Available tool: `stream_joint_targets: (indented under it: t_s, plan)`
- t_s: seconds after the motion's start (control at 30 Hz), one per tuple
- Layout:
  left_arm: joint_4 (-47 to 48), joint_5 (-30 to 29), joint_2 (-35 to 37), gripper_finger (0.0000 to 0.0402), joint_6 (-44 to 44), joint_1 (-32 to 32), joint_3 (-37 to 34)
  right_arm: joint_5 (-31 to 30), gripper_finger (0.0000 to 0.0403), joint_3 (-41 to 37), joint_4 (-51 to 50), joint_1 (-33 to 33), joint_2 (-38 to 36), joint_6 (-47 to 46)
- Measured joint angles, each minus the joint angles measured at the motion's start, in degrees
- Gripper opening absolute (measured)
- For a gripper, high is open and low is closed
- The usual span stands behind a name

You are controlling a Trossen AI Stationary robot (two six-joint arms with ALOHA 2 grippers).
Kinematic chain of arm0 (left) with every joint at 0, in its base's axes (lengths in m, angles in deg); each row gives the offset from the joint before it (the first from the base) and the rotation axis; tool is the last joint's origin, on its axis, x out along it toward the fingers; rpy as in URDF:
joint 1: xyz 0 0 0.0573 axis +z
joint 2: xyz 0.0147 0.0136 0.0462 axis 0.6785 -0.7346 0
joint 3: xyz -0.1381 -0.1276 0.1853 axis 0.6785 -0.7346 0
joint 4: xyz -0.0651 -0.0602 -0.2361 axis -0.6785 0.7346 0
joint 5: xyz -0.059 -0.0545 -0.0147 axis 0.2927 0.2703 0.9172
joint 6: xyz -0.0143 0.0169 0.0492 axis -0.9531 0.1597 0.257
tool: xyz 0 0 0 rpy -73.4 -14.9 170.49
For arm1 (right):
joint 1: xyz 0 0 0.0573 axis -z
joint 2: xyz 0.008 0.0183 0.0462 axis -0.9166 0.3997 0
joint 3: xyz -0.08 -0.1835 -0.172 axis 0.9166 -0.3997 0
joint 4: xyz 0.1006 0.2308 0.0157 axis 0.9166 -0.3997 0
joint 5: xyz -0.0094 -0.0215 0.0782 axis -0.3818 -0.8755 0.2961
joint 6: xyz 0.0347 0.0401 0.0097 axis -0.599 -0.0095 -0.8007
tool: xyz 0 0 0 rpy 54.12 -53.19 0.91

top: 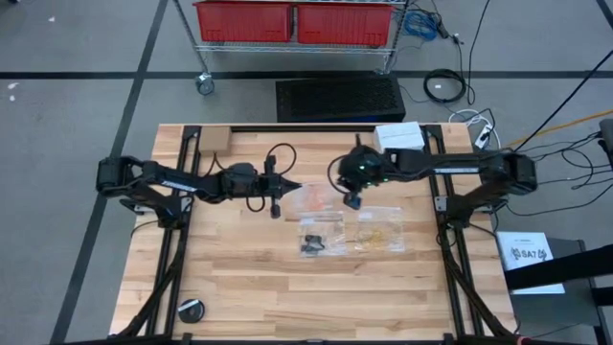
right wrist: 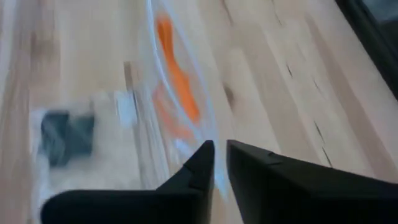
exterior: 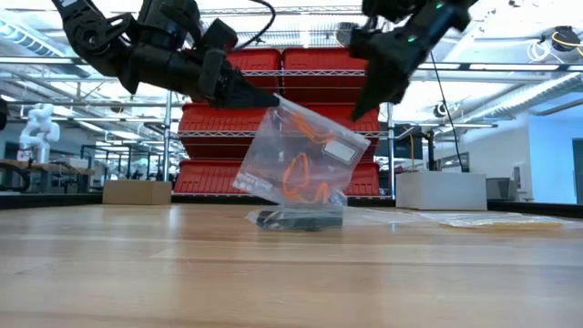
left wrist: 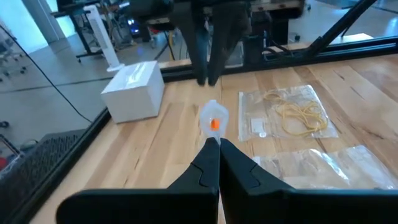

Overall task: Sort rubber bands
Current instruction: Put the orange rubber band into the open transparent zip bag

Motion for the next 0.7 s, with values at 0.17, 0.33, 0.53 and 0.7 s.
stream_joint_targets:
  t_s: [0.17,0.33,0.53,0.7]
  plan:
    - [1.9,0.0,2.9,0.0,0.2,-0.4,0.0,0.0,0.0105,-0.2,-6.8,0.1,-4.7,0.0]
    - [2.2,-0.1,3.0,0.0,0.2,-1.0,0.0,0.2,0.0164,-5.9,-0.5,0.7,-5.0,0.1]
    - [2.3,-0.2,3.0,0.0,0.2,-0.9,0.0,1.8,0.0179,-13.6,13.5,0.8,-4.1,0.8]
    - [2.2,-0.2,3.0,0.0,0.2,-0.9,0.0,3.8,0.0108,-15.5,20.5,0.3,-4.1,0.1]
